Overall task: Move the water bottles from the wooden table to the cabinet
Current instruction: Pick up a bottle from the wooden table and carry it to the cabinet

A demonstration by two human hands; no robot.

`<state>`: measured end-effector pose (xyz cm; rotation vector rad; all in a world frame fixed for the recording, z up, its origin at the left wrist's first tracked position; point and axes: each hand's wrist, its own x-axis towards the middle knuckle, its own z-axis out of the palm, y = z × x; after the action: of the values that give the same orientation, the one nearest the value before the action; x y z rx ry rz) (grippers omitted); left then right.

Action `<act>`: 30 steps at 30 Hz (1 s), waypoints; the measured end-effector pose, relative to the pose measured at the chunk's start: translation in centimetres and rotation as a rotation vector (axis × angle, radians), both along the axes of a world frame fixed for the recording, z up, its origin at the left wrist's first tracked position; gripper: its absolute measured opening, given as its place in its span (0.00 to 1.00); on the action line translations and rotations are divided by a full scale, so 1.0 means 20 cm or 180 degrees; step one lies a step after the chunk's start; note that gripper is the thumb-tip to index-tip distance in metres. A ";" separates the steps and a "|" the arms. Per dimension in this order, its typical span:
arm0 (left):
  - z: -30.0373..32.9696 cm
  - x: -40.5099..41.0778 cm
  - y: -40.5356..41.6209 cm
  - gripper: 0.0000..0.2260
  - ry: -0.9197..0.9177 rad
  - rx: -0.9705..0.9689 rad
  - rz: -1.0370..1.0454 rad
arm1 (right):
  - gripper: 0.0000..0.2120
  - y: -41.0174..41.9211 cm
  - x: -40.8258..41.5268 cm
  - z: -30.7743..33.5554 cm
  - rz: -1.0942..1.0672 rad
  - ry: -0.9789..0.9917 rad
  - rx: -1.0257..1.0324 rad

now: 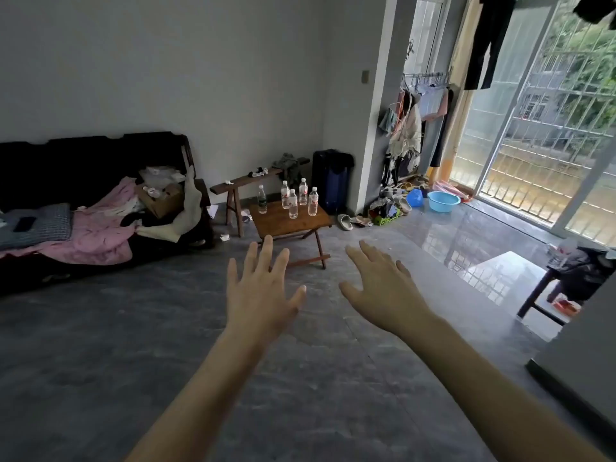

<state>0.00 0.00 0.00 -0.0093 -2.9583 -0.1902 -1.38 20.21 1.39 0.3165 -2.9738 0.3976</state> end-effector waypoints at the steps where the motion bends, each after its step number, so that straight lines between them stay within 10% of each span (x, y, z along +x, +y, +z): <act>1: -0.01 -0.07 -0.04 0.35 0.0024 0.0024 -0.0015 | 0.32 -0.03 -0.07 -0.01 0.0024 -0.0029 -0.0031; 30: -0.09 -1.94 0.03 0.33 -0.0150 -0.0060 -0.0143 | 0.29 0.11 -1.84 -0.05 -0.0106 -0.0177 -0.0172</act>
<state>-38.77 0.59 -1.89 -0.0750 -3.0087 -0.1710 -38.13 22.48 0.38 0.2540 -3.0117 0.4899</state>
